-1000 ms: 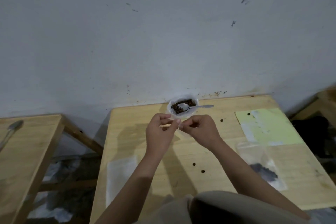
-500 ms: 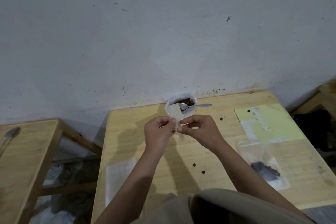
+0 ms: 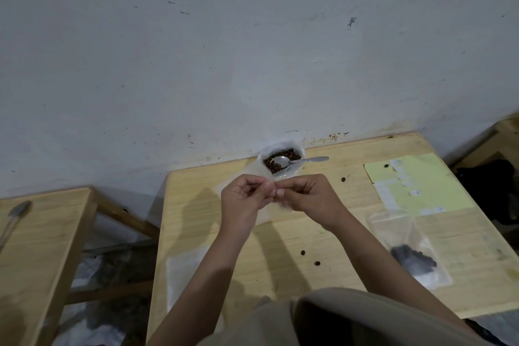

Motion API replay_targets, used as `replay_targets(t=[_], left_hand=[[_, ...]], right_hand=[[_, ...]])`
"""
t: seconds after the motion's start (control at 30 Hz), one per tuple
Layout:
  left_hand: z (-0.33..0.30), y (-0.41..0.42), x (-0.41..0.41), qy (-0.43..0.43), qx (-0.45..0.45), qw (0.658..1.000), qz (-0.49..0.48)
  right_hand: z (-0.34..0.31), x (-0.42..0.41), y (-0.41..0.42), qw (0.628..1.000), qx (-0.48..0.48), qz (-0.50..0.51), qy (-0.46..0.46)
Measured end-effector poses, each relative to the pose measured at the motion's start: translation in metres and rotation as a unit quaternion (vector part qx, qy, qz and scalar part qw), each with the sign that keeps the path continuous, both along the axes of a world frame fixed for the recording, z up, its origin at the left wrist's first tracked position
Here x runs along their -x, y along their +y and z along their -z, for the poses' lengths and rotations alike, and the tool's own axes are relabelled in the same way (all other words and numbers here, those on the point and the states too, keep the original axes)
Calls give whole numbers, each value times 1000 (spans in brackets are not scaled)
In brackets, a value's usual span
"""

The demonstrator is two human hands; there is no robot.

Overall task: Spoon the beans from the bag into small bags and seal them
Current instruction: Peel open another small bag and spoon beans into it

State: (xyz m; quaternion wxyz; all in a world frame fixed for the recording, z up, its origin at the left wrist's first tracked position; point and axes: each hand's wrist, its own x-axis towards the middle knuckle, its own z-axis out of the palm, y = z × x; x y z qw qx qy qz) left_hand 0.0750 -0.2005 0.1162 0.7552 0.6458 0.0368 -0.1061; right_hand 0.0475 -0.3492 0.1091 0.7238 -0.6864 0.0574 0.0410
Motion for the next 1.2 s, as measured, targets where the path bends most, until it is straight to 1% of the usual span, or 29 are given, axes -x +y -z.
replay_targets(t=[0.1, 0.27, 0.37, 0.57, 0.7, 0.77, 0.87, 0.93, 1.07, 1.13, 1.2], left_hand=[[-3, 3, -1, 7, -3, 1000, -3], [-10, 2, 0, 8, -53, 999, 3], [-12, -2, 0, 11, -74, 997, 0], [-12, -4, 2, 9, -71, 997, 8], [-10, -10, 4, 8, -80, 997, -12], [-8, -13, 5, 3, -85, 996, -35], [-5, -15, 5, -35, -129, 991, -29], [-4, -16, 7, -54, -156, 986, -25], [-2, -19, 10, -14, -162, 984, -70], [0, -19, 10, 2, -158, 984, -82], [0, -17, 12, -3, -158, 984, -85]], right_hand=[[2, -1, -2, 999, 0, 29, 19], [-2, 0, 0, 999, 10, 23, -25], [-4, -1, 2, 999, 26, 26, -32], [-8, 2, -1, 998, 32, 36, -27], [-9, 2, -1, 990, 102, 94, -19], [-9, 3, -1, 982, 149, 115, -34], [-11, 4, 2, 965, 230, 102, -70], [-14, 4, 3, 956, 271, 85, -70], [-19, 7, 5, 939, 330, 55, -76], [-20, 9, 5, 937, 340, 45, -70], [-20, 10, 4, 940, 335, 44, -56]])
